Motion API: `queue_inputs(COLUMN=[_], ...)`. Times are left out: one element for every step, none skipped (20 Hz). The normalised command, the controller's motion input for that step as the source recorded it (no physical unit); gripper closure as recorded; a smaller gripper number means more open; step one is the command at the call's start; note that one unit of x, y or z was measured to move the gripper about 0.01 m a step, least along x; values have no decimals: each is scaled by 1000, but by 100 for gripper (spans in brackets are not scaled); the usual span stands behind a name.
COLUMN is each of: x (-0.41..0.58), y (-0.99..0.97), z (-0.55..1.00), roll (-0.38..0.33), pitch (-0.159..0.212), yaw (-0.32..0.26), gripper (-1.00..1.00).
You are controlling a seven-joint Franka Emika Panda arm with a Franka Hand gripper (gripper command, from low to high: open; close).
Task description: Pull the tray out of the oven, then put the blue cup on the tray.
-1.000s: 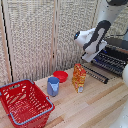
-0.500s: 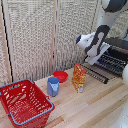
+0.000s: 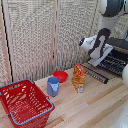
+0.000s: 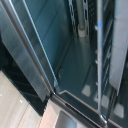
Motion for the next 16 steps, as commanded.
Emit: queue_inputs(x=[0, 0, 0, -9, -29, -3, -49, -34, -29, 0, 0, 0, 0, -14, 0, 0], y=[-120, -180, -237, -266, -311, -280, -289, -277, -206, -129, -60, -14, 0, 17, 106, 191], z=[0, 0, 3, 0, 0, 0, 0, 0, 0, 0, 0, 0, -17, 0, 0, 0], roll=[0, 11, 31, 35, 44, 30, 33, 30, 18, 7, 0, 0, 0, 0, -2, -4], pitch=[0, 0, 0, 0, 0, 0, 0, 0, 0, 0, 0, 0, 0, 0, 0, 0], yaw=[21, 0, 0, 0, 0, -2, 0, 0, 0, 0, 0, 0, 0, 0, 0, 0], gripper=[100, 100, 100, 100, 100, 100, 100, 100, 100, 100, 100, 100, 100, 100, 100, 100])
